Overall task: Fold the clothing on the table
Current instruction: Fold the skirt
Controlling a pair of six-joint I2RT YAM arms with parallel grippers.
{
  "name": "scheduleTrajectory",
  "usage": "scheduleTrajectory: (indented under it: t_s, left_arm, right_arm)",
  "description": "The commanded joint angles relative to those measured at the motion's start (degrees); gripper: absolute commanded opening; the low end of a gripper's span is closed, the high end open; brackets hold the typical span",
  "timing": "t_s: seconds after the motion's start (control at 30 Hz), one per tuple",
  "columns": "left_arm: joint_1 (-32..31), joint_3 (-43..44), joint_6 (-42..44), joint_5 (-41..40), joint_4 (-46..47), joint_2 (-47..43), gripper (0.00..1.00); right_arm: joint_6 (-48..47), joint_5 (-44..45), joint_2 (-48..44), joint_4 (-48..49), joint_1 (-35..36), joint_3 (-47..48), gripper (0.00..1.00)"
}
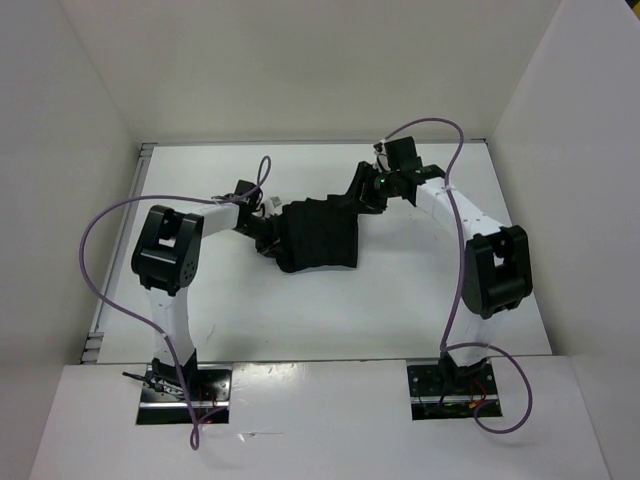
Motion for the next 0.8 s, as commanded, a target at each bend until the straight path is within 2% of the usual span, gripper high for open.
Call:
scheduleTrajectory:
  t_s: [0.0,0.1,0.17,0.2,0.23,0.27,0.37,0.4,0.57,0.77]
  left_arm:
    - [-0.24,1.05,2.19,-4.42,0.62,2.21,0.23]
    - [0.29,2.81,2.19,-4.42,0.01,-0.93,0.23]
    - [0.29,4.38,2.19,-4.42,-1.57,-4.89,0.31]
    - [0.81,4.39,2.19,-4.42,-2.1,-9.87,0.35]
    - [0.82,4.39,2.71,-4.42,-2.72,-12.79,0.45]
    - [0.82,4.39,2.71,-5.2,-2.72,-15.78,0.47]
    - [1.34,-1.48,0.79,-9.59,0.16,-30.17,0.54]
    - [1.34,-6.54,-1.31,-10.3,2.79,-32.57,0.56]
    - [1.34,-20.37,-7.12,-13.2,7.2,-43.21,0.56]
    - [0.91,-26.36,-10.55,-15.4,6.07,-52.53,0.56]
  right_arm:
    - [-1.64,-0.48,-5.44,1.42,-1.65,-1.48,0.54]
    - [-2.17,-1.01,-8.96,2.04,-2.27,-2.88,0.54]
    - [-2.17,-1.01,-12.37,2.04,-4.11,-4.64,0.54]
    - [-2.17,-1.01,-13.7,2.04,-4.72,-5.43,0.54]
    - [-2.17,-1.01,-15.19,2.04,-6.29,-6.4,0.56]
    - [-1.56,-1.01,-16.77,2.82,-7.18,-9.28,0.58]
    - [0.38,-1.01,-24.84,5.8,-10.6,-16.3,0.61]
    - [1.25,-1.01,-26.09,5.81,-11.23,-17.82,0.61]
    - [2.66,0.4,-31.19,4.5,-14.39,-24.77,0.62]
    - [2.66,1.54,-37.17,0.72,-17.82,-30.13,0.64]
